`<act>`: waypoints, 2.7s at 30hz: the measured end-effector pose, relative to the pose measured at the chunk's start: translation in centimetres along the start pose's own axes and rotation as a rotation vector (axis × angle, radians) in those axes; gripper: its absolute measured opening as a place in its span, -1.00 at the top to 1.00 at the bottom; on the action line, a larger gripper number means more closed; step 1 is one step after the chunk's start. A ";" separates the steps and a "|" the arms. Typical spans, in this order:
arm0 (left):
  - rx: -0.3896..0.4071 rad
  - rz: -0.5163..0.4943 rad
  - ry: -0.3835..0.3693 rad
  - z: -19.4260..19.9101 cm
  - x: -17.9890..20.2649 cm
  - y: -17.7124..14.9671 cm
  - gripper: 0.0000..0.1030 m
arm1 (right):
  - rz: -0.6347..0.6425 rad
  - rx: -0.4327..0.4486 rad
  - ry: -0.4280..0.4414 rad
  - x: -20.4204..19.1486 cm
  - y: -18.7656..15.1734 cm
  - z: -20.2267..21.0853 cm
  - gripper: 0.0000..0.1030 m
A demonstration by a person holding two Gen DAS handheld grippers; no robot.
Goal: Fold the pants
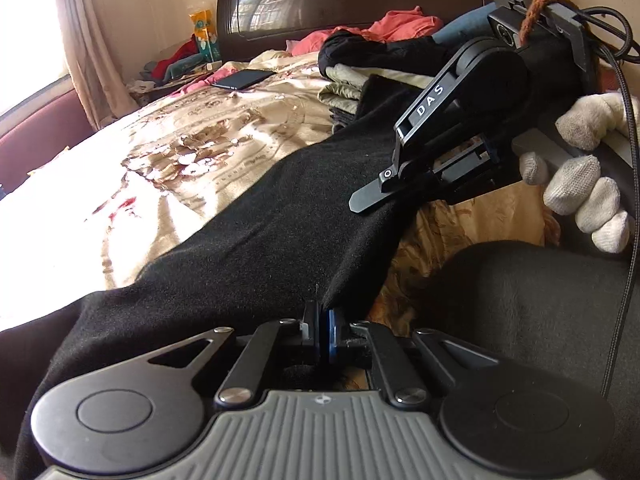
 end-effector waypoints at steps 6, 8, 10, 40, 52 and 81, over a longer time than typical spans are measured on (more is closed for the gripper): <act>-0.037 -0.095 0.046 0.4 0.6 -2.1 0.42 | -0.013 -0.052 -0.055 2.0 0.0 -2.0 0.75; -0.034 -0.090 0.061 1.7 -0.3 -2.7 0.39 | 0.008 -0.039 -0.062 1.8 0.3 -1.4 0.69; -0.059 -0.082 0.117 2.4 -1.5 -3.7 0.33 | -0.009 -0.013 -0.064 2.3 0.6 -0.6 0.69; -0.308 -0.193 0.302 6.8 -6.8 -11.1 0.19 | 1.300 -0.620 0.043 -12.7 -17.9 -9.6 0.29; -0.338 -0.245 0.192 6.2 -6.4 -11.8 0.58 | 1.362 -0.798 -0.003 -11.2 -18.5 -10.7 0.91; -0.128 -0.004 0.094 3.5 -5.2 -2.3 0.44 | 0.451 0.012 -0.297 -0.4 1.3 3.7 0.33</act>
Point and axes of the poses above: each gripper's, at about its wrist camera, not at the fingertips, and z roughly against the way its jaws point, x to its right, y to its top, the point moved 7 cm from there along -z, roughly the way its jaws point, and after that the axes turned 13 degrees about y, right-handed, at the moved point
